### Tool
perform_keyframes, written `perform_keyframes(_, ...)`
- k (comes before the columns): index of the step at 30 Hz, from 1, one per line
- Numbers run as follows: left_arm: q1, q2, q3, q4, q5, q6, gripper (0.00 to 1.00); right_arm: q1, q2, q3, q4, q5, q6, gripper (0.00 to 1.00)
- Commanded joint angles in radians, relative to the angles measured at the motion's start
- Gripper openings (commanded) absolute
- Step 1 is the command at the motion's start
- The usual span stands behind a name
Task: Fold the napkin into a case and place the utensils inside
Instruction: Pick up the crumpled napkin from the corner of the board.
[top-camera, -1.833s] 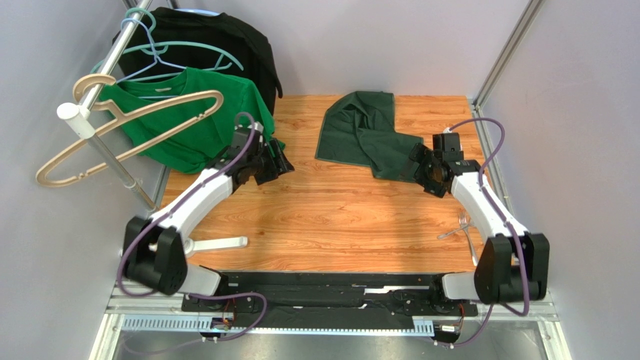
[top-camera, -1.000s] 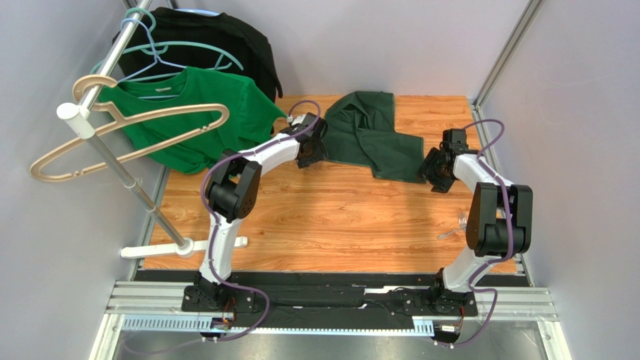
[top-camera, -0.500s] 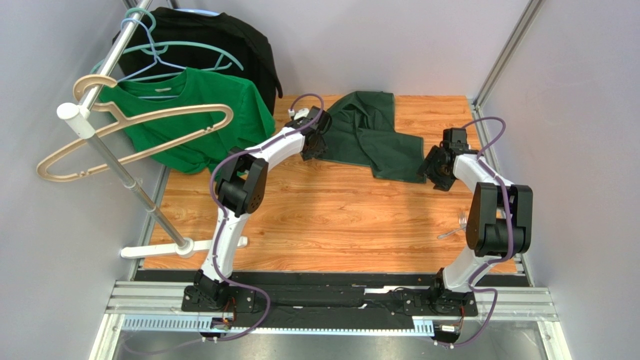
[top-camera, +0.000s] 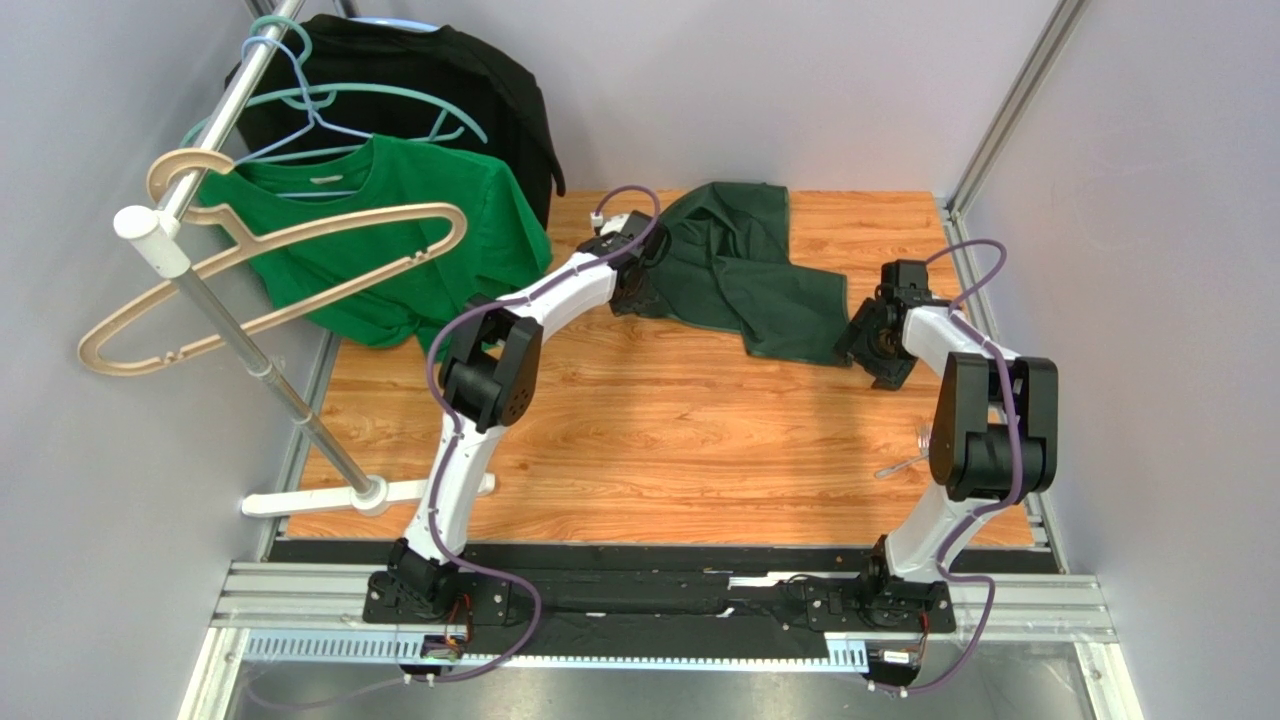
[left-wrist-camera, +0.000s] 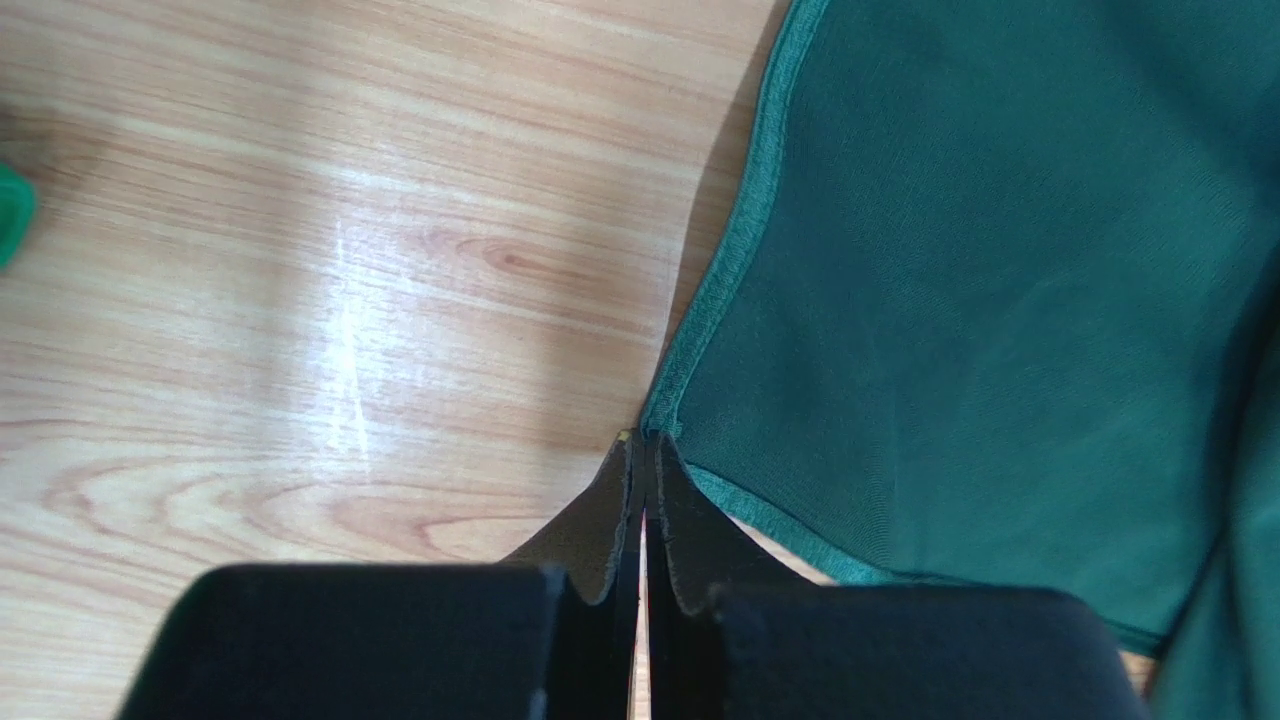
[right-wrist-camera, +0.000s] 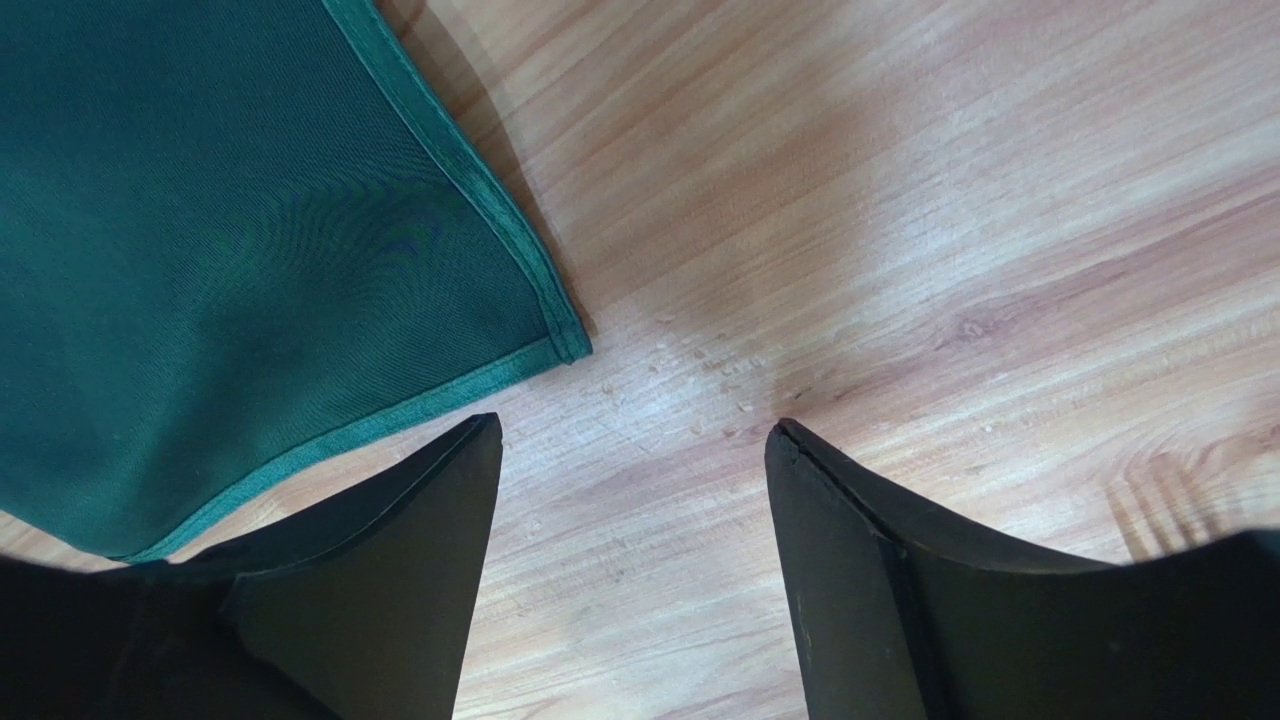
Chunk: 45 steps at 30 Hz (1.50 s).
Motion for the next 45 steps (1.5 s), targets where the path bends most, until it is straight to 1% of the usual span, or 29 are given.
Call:
perform_keyframes(1, -0.016, -0.095, -0.092, 0.032, -0.045, 0.113, 0.00, -0.008, 0.019, 0.037, 0.013, 0.014, 0.012, 0.66)
perform_keyframes(4, -0.025, -0.170, -0.167, 0.060, -0.065, 0.132, 0.00, -0.010, 0.017, 0.025, 0.037, -0.003, 0.029, 0.61)
perform_keyframes(6, -0.036, -0.227, -0.219, 0.077, -0.064, 0.122, 0.00, -0.010, 0.028, 0.027, 0.039, -0.008, 0.034, 0.59)
perform_keyframes(7, -0.039, -0.269, -0.282, 0.089, -0.061, 0.122, 0.00, -0.008, 0.033, 0.030, 0.036, -0.019, 0.029, 0.54)
perform_keyframes(8, -0.048, -0.288, -0.311, 0.104, -0.062, 0.121, 0.00, -0.007, 0.037, 0.028, 0.034, -0.025, 0.025, 0.53)
perform_keyframes(9, -0.050, -0.308, -0.377, 0.113, -0.071, 0.116, 0.00, -0.007, 0.040, 0.027, 0.036, -0.029, 0.022, 0.52)
perform_keyframes(10, -0.053, -0.343, -0.406, 0.130, -0.065, 0.115, 0.00, -0.004, 0.040, 0.027, 0.039, -0.023, 0.019, 0.52)
perform_keyframes(12, -0.054, -0.366, -0.471, 0.162, -0.041, 0.103, 0.00, -0.001, 0.050, 0.037, 0.040, -0.014, 0.011, 0.50)
perform_keyframes(15, -0.060, -0.385, -0.497, 0.169, -0.012, 0.098, 0.00, 0.012, 0.074, 0.062, 0.040, 0.009, -0.012, 0.50)
perform_keyframes(21, -0.063, -0.399, -0.519, 0.166, -0.024, 0.121, 0.00, 0.056, 0.119, 0.134, -0.009, 0.075, -0.061, 0.49)
perform_keyframes(23, -0.065, -0.400, -0.522, 0.167, -0.022, 0.122, 0.00, 0.070, 0.125, 0.134, -0.009, 0.099, -0.060, 0.49)
perform_keyframes(26, -0.066, -0.400, -0.526, 0.166, -0.016, 0.125, 0.00, 0.084, 0.160, 0.160, -0.047, 0.156, -0.066, 0.43)
perform_keyframes(28, -0.068, -0.403, -0.529, 0.167, -0.016, 0.130, 0.00, 0.084, 0.175, 0.172, -0.076, 0.199, -0.066, 0.33)
perform_keyframes(29, -0.069, -0.406, -0.534, 0.164, -0.015, 0.132, 0.00, 0.084, 0.174, 0.169, -0.081, 0.211, -0.066, 0.27)
perform_keyframes(30, -0.069, -0.416, -0.541, 0.164, -0.012, 0.132, 0.00, 0.111, 0.168, 0.162, -0.084, 0.216, -0.069, 0.14)
perform_keyframes(33, -0.069, -0.452, -0.574, 0.143, -0.004, 0.136, 0.00, 0.140, 0.102, 0.117, -0.084, 0.221, -0.064, 0.00)
perform_keyframes(34, -0.073, -0.471, -0.590, 0.126, -0.004, 0.139, 0.00, 0.159, 0.070, 0.096, -0.107, 0.222, -0.061, 0.00)
perform_keyframes(35, -0.073, -0.491, -0.641, 0.124, -0.004, 0.139, 0.00, 0.171, 0.033, 0.080, -0.118, 0.225, -0.054, 0.00)
perform_keyframes(36, -0.073, -0.538, -0.669, 0.121, -0.004, 0.138, 0.00, 0.189, -0.051, 0.061, -0.121, 0.224, -0.049, 0.00)
perform_keyframes(38, -0.074, -0.589, -0.760, 0.112, 0.004, 0.121, 0.00, 0.196, -0.122, 0.001, -0.145, 0.192, -0.041, 0.00)
perform_keyframes(39, -0.076, -0.627, -0.785, 0.109, 0.005, 0.115, 0.00, 0.199, -0.189, -0.024, -0.154, 0.170, -0.026, 0.00)
perform_keyframes(42, -0.076, -0.644, -0.838, 0.048, -0.004, 0.078, 0.00, 0.203, -0.286, -0.114, -0.168, 0.161, -0.018, 0.00)
perform_keyframes(43, -0.076, -0.640, -0.844, 0.025, -0.007, 0.066, 0.00, 0.206, -0.344, -0.134, -0.164, 0.153, -0.020, 0.00)
perform_keyframes(44, -0.076, -0.634, -0.850, 0.018, -0.005, 0.061, 0.03, 0.205, -0.366, -0.150, -0.164, 0.153, -0.021, 0.00)
perform_keyframes(45, -0.076, -0.615, -0.850, 0.015, -0.004, 0.058, 0.08, 0.206, -0.384, -0.174, -0.159, 0.138, -0.032, 0.00)
